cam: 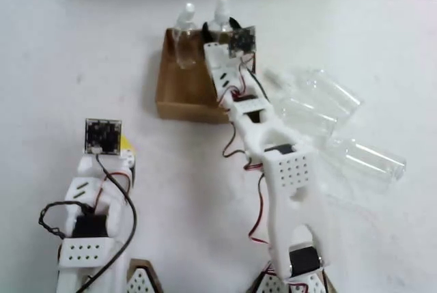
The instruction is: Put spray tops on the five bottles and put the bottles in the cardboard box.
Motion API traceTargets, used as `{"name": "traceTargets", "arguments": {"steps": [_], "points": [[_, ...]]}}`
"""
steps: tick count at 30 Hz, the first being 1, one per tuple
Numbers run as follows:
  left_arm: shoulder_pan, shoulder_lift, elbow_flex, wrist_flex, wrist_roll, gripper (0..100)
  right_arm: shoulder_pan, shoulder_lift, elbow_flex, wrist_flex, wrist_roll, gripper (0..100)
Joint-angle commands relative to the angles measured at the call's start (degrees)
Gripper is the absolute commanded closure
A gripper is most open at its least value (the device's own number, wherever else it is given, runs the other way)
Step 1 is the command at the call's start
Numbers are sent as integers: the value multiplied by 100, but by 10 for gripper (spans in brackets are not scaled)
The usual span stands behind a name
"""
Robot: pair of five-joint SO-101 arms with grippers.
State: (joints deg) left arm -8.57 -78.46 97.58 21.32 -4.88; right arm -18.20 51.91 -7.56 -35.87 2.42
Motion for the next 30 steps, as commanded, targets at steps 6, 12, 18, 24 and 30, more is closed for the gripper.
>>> {"name": "traceTargets", "arguments": {"steps": [6, 12, 18, 24, 30], "points": [[75, -84, -18, -158, -26, 962, -75, 66, -167, -637, 185, 930], [75, -84, -18, -158, -26, 962, -75, 75, -149, -637, 158, 929], [75, -84, -18, -158, -26, 962, -75, 66, -149, -629, 158, 926], [75, -84, -18, -158, -26, 962, -75, 40, -141, -330, 158, 848], [75, -84, -18, -158, -26, 962, -22, -198, -132, -127, -343, 851]]}}
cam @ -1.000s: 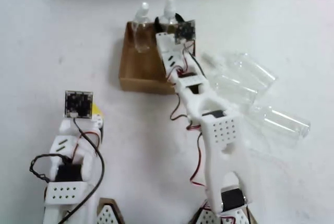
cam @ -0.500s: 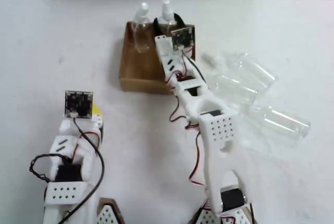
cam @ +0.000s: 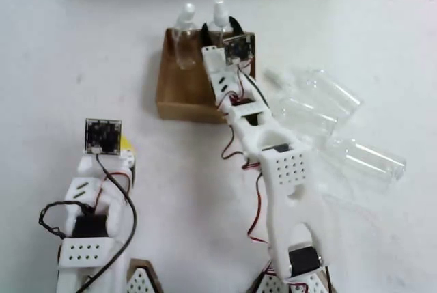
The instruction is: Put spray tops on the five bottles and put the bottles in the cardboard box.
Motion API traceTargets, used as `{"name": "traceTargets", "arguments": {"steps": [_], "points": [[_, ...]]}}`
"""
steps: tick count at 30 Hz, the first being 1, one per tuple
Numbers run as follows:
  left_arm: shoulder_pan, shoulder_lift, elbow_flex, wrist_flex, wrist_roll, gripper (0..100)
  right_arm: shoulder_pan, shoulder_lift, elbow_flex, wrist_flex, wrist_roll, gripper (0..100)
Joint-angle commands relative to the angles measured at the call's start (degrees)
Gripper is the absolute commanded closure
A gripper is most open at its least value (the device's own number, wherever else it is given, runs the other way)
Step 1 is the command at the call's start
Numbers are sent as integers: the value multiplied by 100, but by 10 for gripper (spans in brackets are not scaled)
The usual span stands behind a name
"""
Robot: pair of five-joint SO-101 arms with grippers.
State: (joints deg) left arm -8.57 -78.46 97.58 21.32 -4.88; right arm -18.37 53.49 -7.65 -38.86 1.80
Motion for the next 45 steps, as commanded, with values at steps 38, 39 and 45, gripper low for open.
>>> {"name": "traceTargets", "arguments": {"steps": [38, 39, 45], "points": [[75, -84, -18, -158, -26, 962, 13, -1121, 404, 620, -703, 745], [75, -84, -18, -158, -26, 962, 22, -1174, 404, 629, -800, 745], [75, -84, -18, -158, -26, 962, 92, -1560, 404, 1455, -932, 745]]}}
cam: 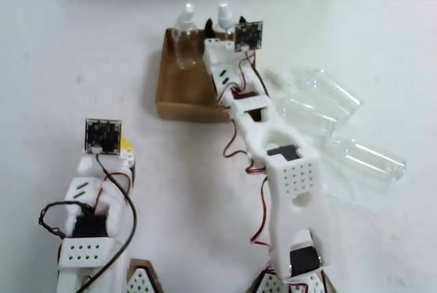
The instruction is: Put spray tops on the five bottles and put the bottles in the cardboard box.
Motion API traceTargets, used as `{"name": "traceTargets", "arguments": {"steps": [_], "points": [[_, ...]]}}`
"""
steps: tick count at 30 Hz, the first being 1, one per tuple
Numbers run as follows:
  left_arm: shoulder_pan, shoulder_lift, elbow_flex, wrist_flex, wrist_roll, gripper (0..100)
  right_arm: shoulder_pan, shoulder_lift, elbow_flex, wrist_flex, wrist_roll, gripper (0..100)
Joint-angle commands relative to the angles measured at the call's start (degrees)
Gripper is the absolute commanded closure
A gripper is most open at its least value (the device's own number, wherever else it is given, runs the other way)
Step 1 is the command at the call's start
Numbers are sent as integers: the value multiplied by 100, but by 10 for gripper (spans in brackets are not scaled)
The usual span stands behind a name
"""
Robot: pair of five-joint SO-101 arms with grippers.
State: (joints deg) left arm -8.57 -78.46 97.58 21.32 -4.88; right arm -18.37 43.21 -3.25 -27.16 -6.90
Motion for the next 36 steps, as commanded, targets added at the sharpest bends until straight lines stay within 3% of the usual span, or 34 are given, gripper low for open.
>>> {"name": "traceTargets", "arguments": {"steps": [1, 5, 36], "points": [[75, -84, -18, -158, -26, 962, 92, -576, -26, 356, -70, 745], [75, -84, -18, -158, -26, 962, 84, -848, 316, 303, -343, 745], [75, -84, -18, -167, -26, 960, 40, -2747, 2145, 330, -387, 745]]}}
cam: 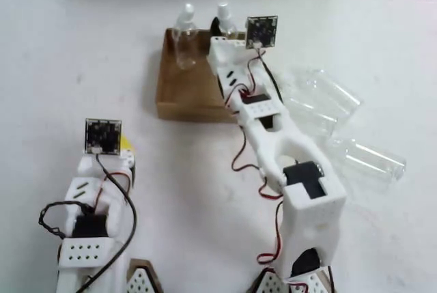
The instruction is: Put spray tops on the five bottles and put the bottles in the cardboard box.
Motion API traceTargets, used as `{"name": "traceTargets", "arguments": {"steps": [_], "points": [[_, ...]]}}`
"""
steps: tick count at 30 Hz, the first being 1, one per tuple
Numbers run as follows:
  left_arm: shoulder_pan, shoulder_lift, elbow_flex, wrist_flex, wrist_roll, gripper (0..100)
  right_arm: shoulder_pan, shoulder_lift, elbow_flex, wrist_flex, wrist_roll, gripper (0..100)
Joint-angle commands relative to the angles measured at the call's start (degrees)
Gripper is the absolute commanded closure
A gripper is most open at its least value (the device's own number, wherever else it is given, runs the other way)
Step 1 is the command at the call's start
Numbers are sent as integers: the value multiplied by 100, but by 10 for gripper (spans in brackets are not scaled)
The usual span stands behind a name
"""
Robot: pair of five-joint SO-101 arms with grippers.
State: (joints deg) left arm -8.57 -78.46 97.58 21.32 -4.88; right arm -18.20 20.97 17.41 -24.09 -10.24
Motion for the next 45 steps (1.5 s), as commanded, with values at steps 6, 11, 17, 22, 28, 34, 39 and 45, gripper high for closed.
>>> {"name": "traceTargets", "arguments": {"steps": [6, 11, 17, 22, 28, 34, 39, 45], "points": [[75, -84, -18, -193, -26, 959, 22, -1253, 888, 22, -53, 745], [75, -84, -18, -193, -26, 959, 22, -2246, 1785, 31, -53, 745], [75, -84, -18, -193, -26, 959, 163, -3723, 2857, 611, -44, 745], [75, -84, -18, -185, -26, 959, 673, -5165, 3314, 2149, -44, 746], [75, -84, -18, -158, -26, 958, 1710, -7046, 3455, 4444, 0, 745], [75, -75, -18, -158, -26, 958, 2536, -8611, 3437, 6246, 941, 745], [75, -66, -18, -149, -334, 958, 3319, -9349, 3437, 7213, 1495, 745], [119, -57, -18, 26, -642, 959, 4277, -9411, 3446, 8224, 2321, 746]]}}
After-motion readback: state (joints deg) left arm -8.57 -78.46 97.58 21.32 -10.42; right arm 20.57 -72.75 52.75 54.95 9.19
